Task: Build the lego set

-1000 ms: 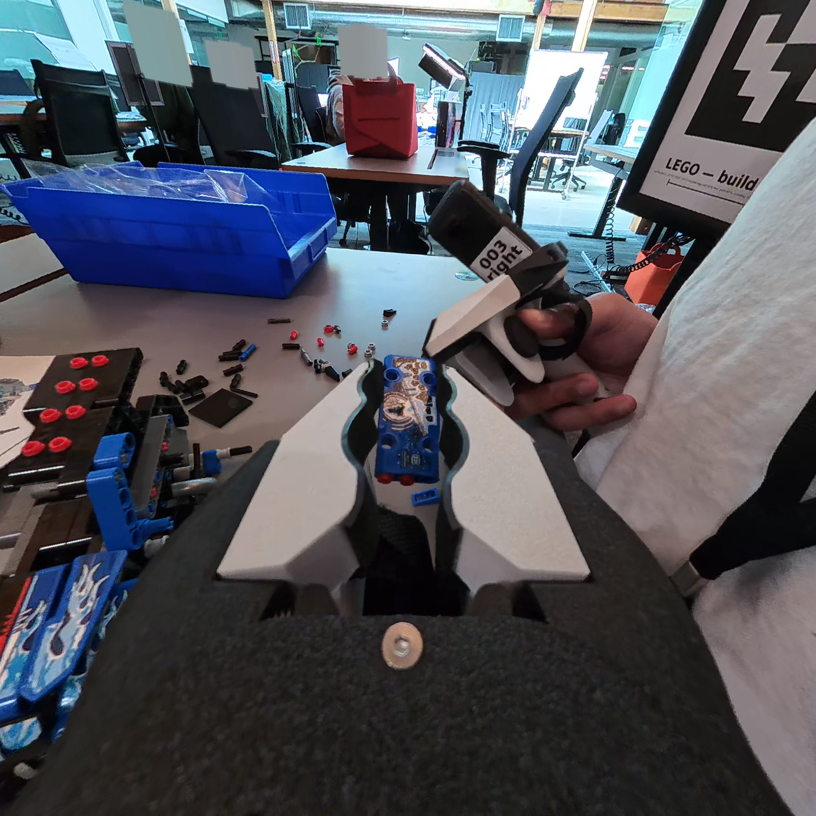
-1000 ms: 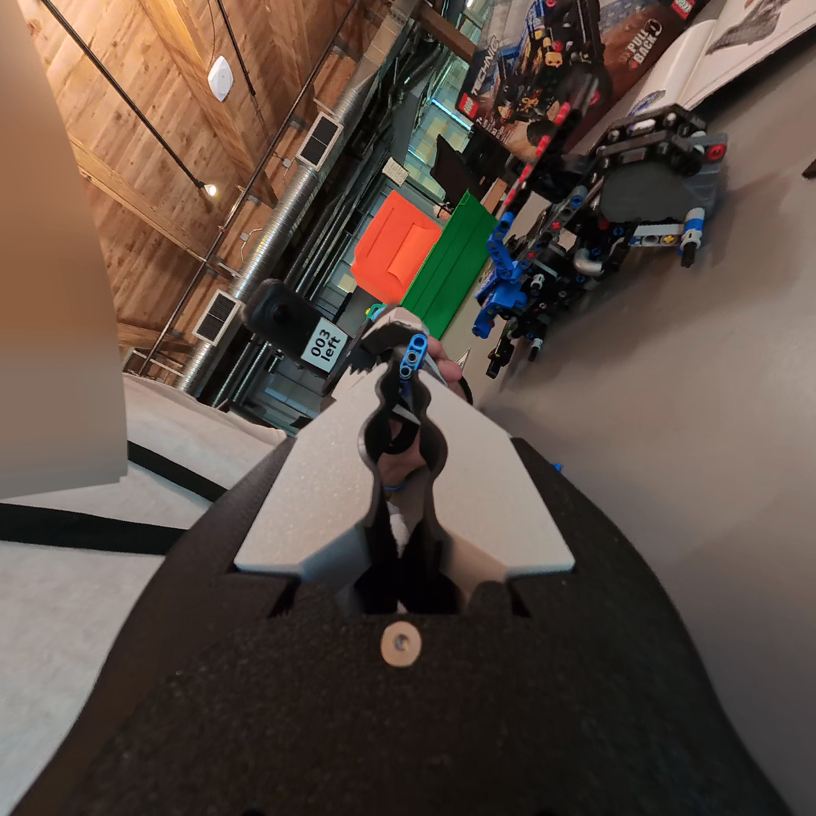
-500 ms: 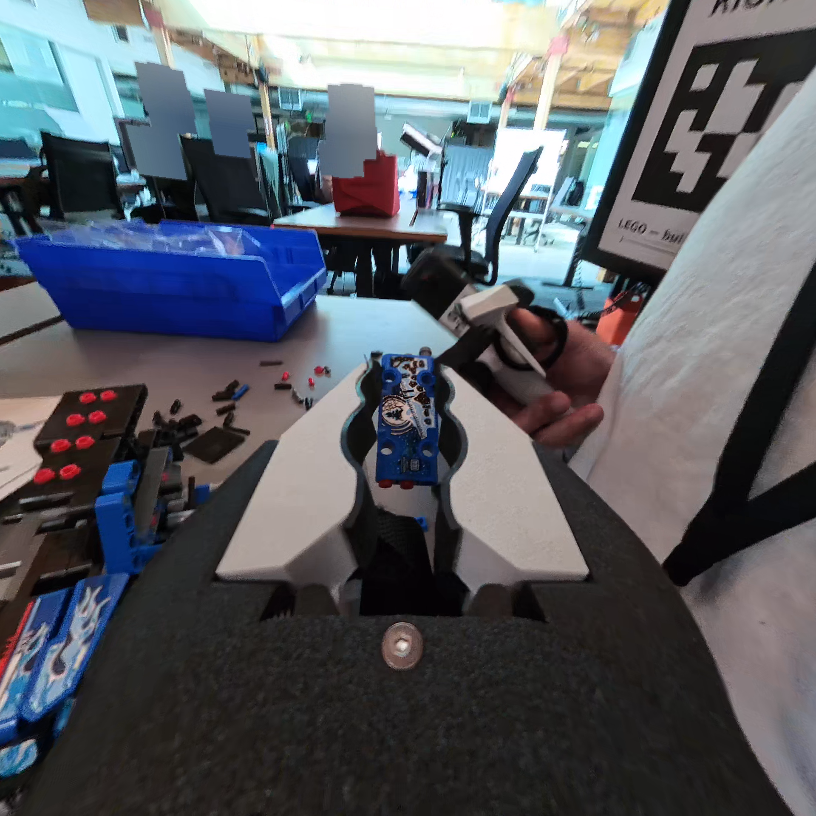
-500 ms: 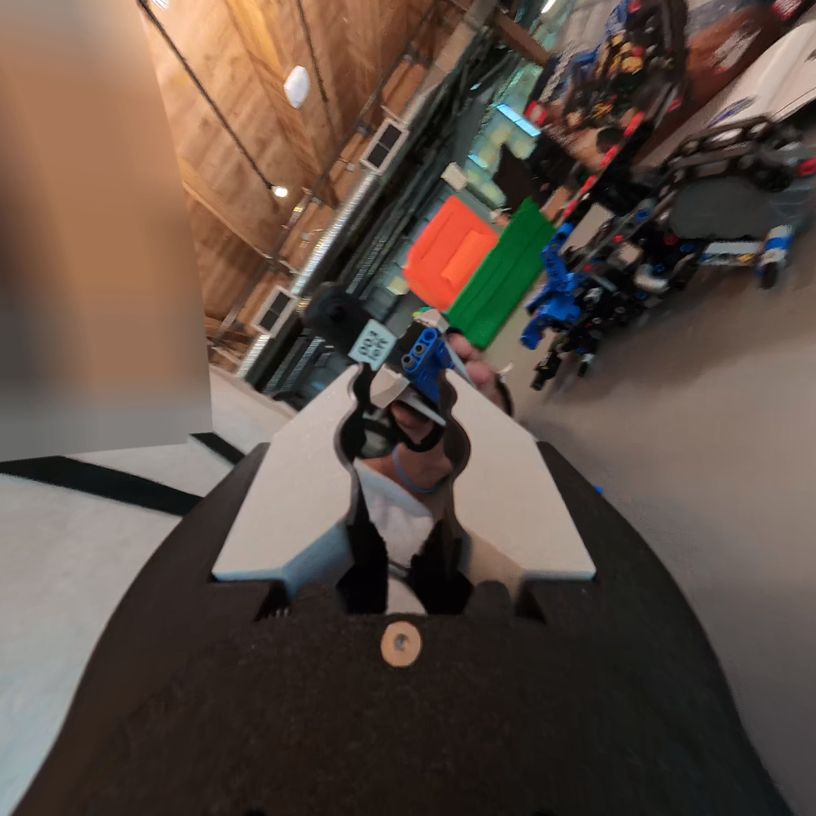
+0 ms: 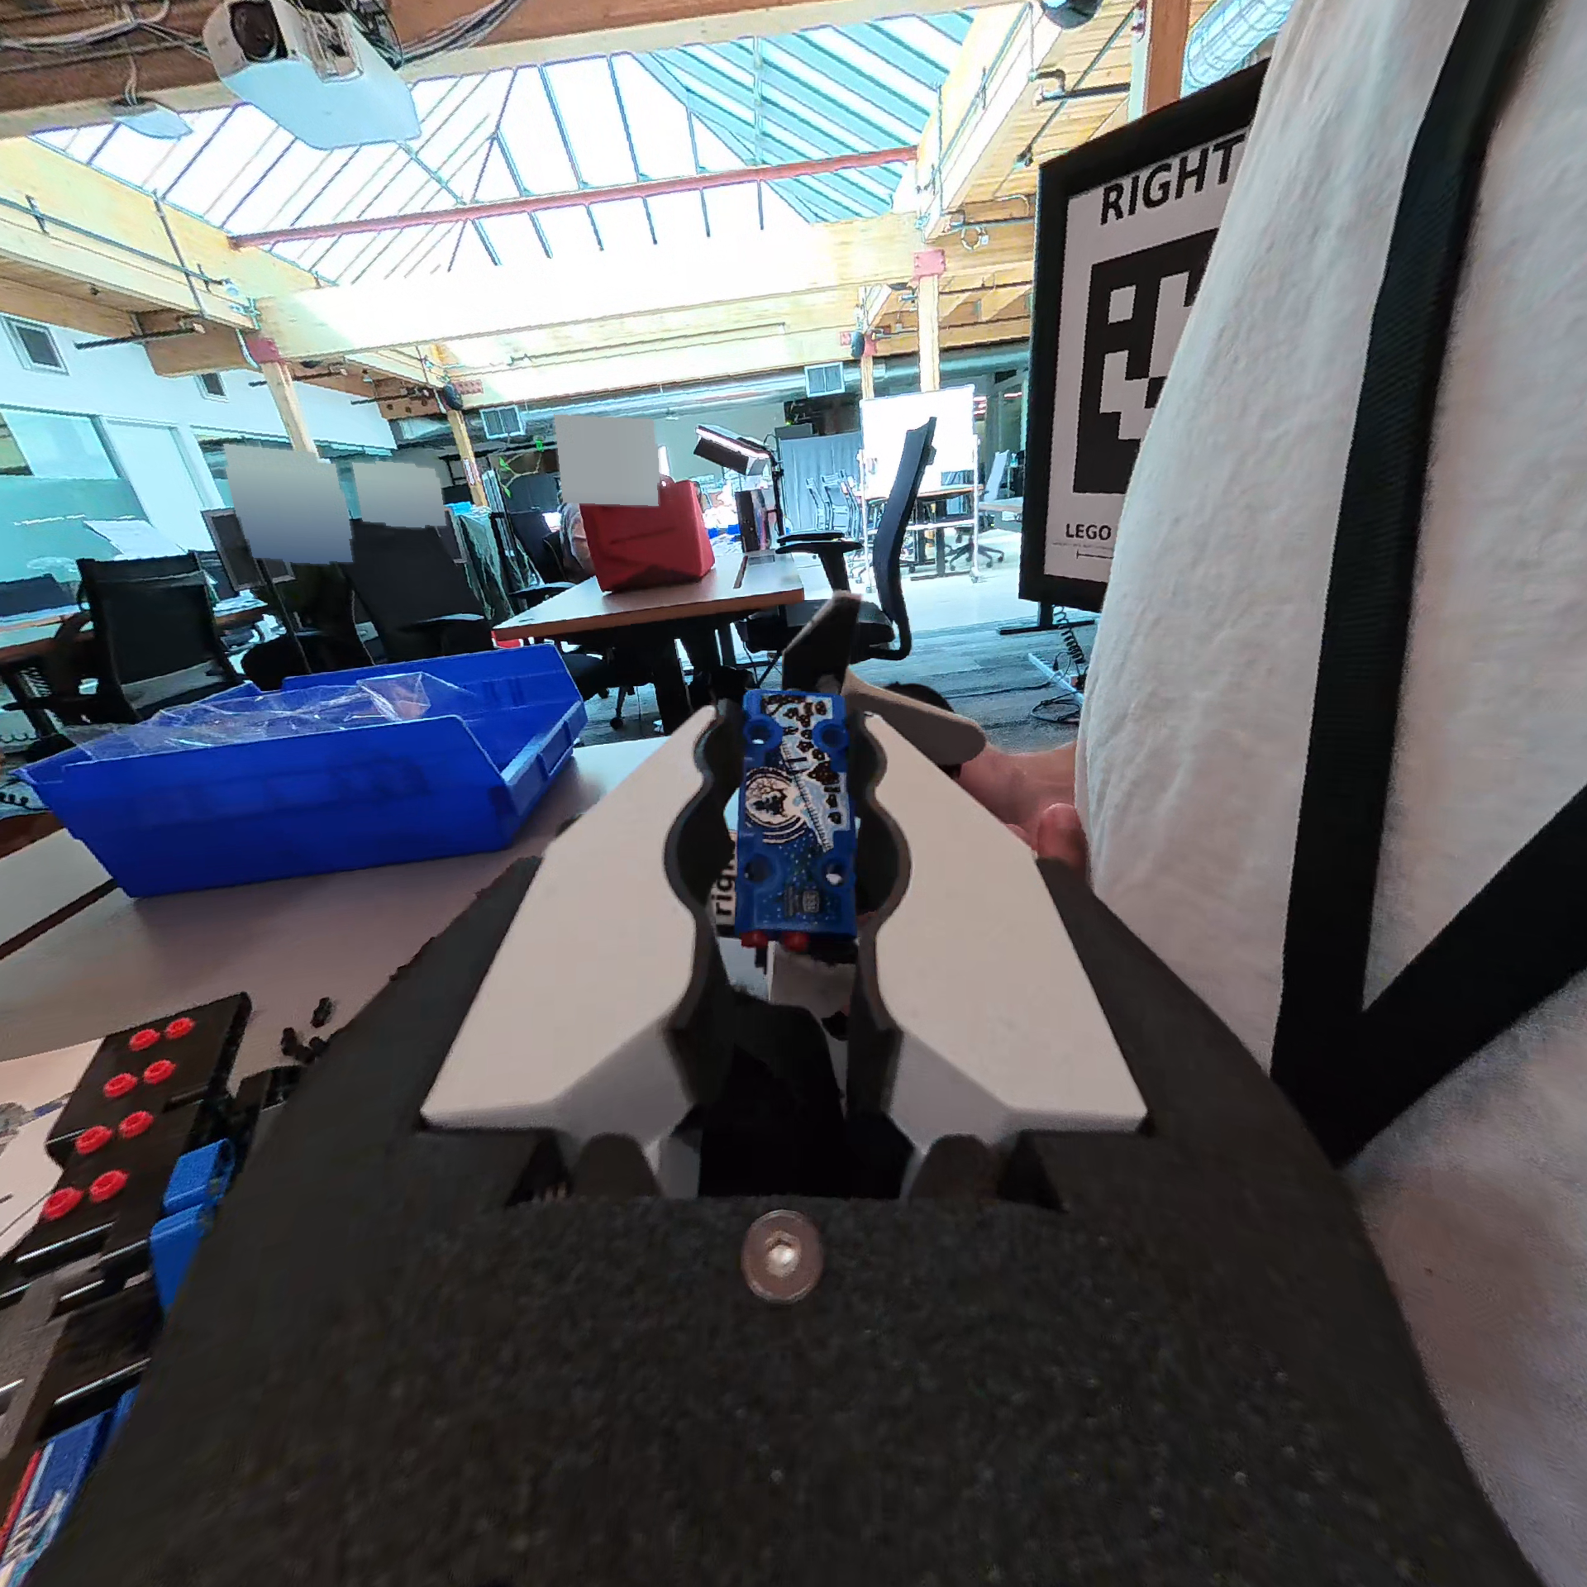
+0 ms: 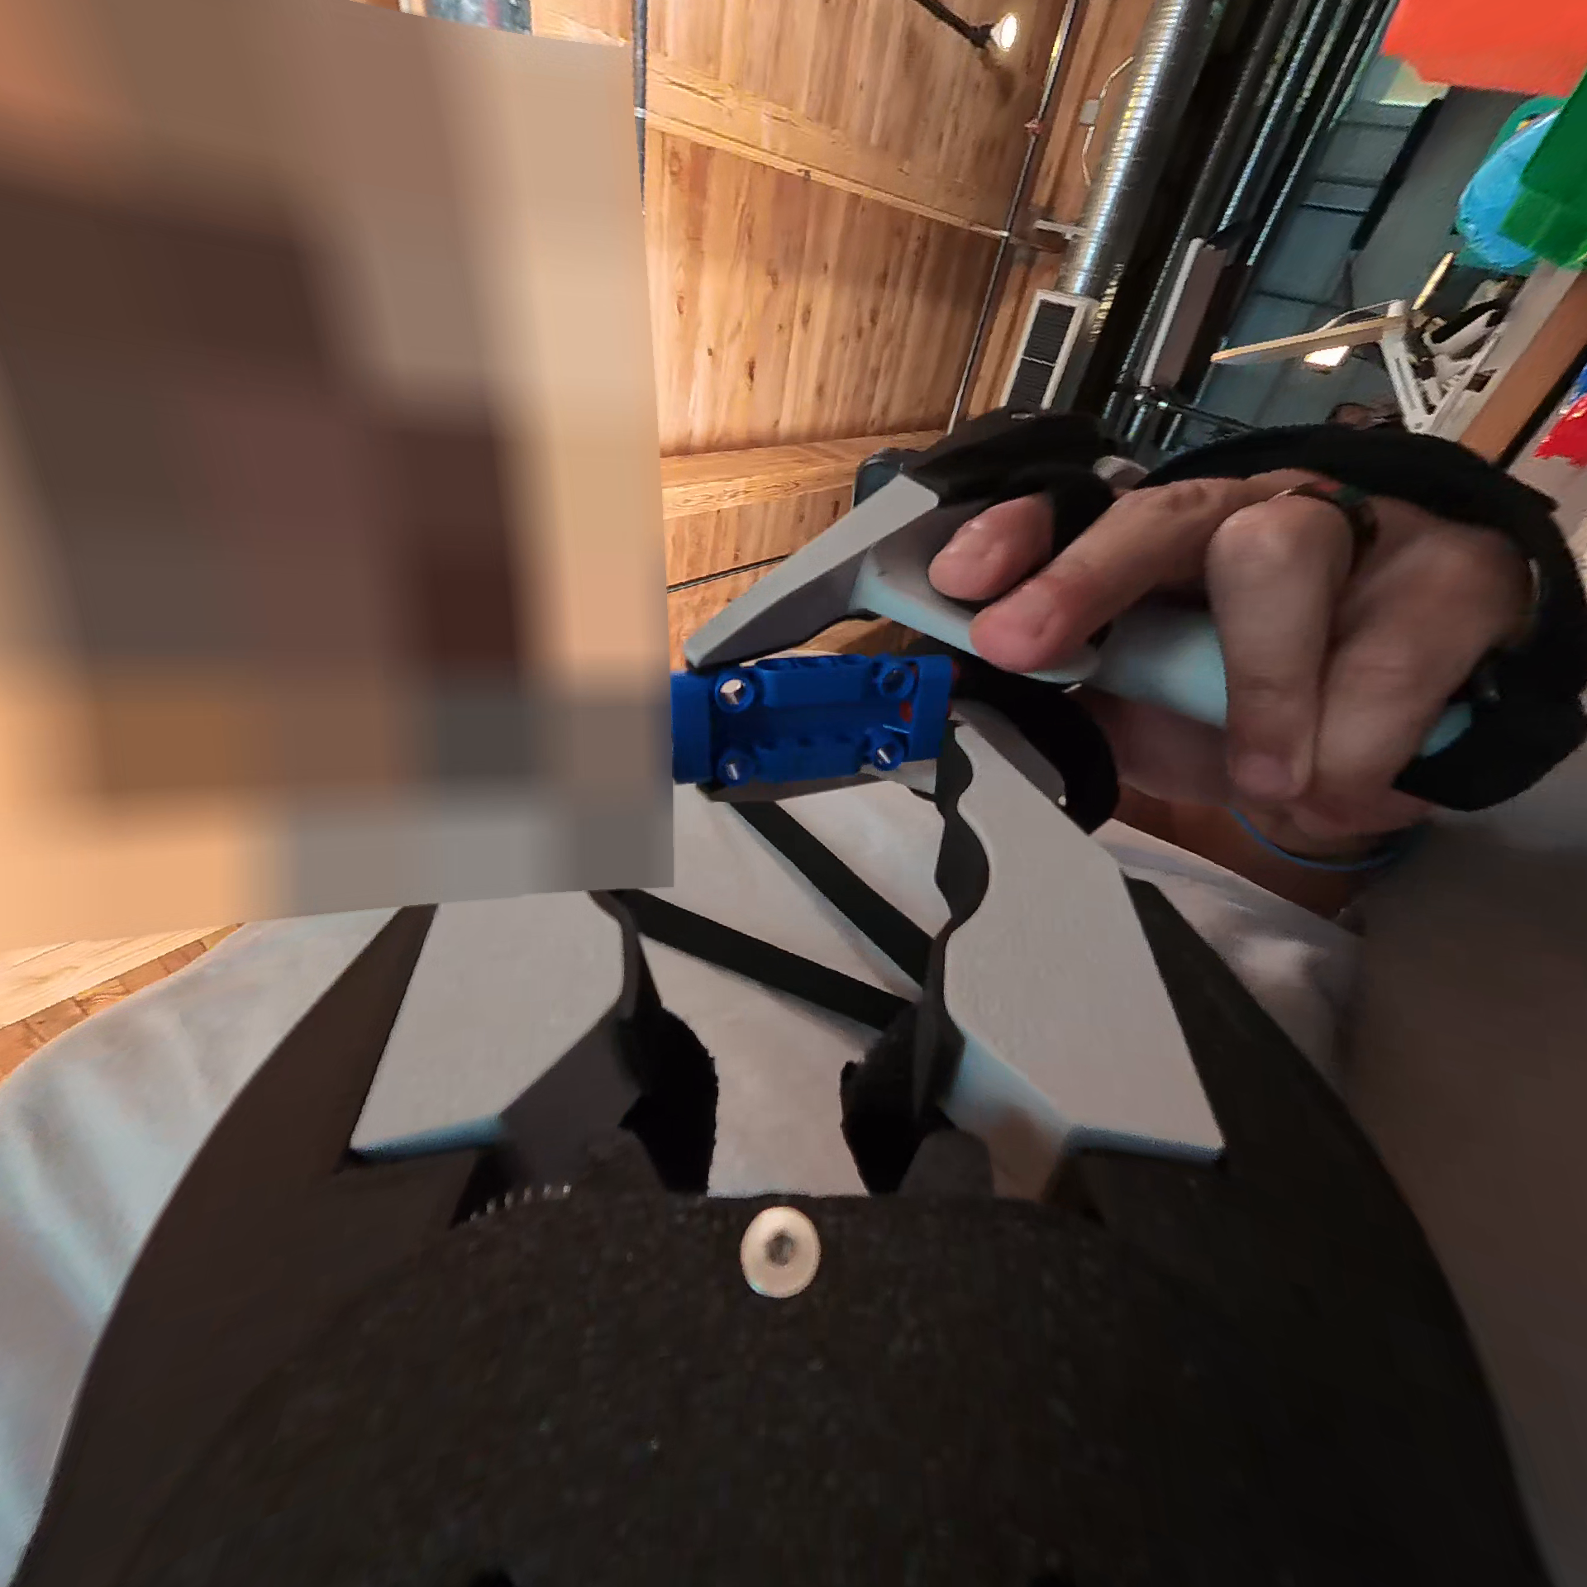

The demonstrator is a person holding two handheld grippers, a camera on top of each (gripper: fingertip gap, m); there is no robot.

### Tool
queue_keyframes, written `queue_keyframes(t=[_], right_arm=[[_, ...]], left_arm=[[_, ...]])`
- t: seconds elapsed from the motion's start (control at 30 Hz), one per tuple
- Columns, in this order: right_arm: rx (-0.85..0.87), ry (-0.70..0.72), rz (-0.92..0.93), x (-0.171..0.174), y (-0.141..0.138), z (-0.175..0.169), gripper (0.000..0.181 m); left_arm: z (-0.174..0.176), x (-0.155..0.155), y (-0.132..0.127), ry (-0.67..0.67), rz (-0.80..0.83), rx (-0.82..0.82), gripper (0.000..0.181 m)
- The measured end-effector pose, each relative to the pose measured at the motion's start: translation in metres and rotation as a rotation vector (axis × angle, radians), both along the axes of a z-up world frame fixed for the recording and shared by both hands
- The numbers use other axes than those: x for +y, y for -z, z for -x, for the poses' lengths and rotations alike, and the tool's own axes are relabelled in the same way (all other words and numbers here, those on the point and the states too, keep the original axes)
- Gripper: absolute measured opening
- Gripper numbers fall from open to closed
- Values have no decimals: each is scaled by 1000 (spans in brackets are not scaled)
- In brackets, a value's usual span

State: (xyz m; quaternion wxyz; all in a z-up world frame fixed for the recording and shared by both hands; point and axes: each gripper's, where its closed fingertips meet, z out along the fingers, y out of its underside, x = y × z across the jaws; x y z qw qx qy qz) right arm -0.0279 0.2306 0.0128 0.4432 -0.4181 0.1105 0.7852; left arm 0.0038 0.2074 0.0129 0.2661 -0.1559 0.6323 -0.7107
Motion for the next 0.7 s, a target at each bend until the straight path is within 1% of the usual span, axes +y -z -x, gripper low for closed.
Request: queue_keyframes(t=[0.13, 0.27, 0.3, 0.43, 0.6, 0.7], right_arm=[[16, 25, -19, 0, -1, 2, 67], [-7, 52, -10, -3, 3, 5, 67], [-18, 58, 0, -4, 5, 6, 62], [-13, 62, -8, -6, 4, 8, 61], [-18, 74, 2, -5, 6, 6, 62], [-21, 127, 10, -4, 8, -3, 74]], left_arm=[[4, -2, 0, 13, -3, -2, 23], [6, -6, 4, 21, -31, 0, 22], [7, -7, 4, 20, -35, 0, 22], [8, -9, 3, 35, -22, 7, 22], [7, -8, 6, 12, -40, 12, 22], [2, 2, 7, -25, -46, 24, 23]])
